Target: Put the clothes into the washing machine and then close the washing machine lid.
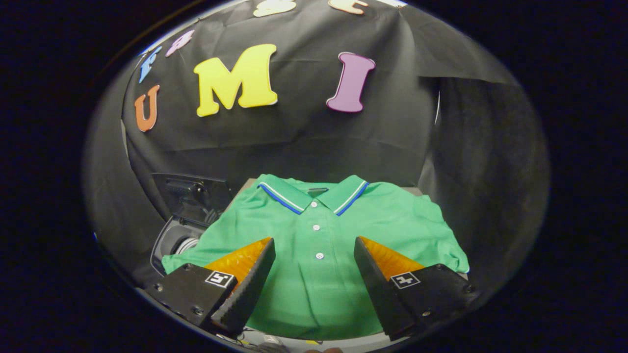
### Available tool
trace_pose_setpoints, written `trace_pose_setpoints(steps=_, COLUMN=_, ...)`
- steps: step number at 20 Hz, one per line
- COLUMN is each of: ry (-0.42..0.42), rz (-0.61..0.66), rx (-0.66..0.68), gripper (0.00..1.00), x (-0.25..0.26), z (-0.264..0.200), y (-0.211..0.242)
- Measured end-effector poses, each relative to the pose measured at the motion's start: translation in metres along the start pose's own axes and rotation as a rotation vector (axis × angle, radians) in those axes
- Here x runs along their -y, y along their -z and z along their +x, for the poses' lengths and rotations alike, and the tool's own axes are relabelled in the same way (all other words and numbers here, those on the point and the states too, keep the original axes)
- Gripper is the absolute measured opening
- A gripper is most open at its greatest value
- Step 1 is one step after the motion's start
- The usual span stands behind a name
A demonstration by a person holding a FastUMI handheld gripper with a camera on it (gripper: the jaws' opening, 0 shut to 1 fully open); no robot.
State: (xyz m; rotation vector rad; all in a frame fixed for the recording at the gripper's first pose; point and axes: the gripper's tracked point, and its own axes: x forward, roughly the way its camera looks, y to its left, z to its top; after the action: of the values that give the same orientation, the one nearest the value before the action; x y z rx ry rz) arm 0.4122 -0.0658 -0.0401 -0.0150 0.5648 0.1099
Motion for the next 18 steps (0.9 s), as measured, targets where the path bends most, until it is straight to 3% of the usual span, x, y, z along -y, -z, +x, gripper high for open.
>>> trace_pose_setpoints(steps=5, ry=0.011, rz=-0.023, rx=-0.113, gripper=1.0, x=0.005, z=0.016, y=0.014)
trace_pose_setpoints(steps=9, ry=-0.016, rz=0.038, rx=-0.145, gripper=1.0, x=0.006, z=0.019, y=0.016)
trace_pose_setpoints(steps=16, ry=-0.007, rz=0.039, rx=-0.134, gripper=0.99, x=-0.001, z=0.016, y=0.02)
trace_pose_setpoints(steps=17, ry=-0.011, rz=0.038, rx=-0.143, gripper=0.95, x=-0.006, z=0.017, y=0.021)
trace_pose_setpoints(steps=18, ry=-0.022, rz=0.028, rx=-0.143, gripper=0.76, x=-0.009, z=0.017, y=0.019)
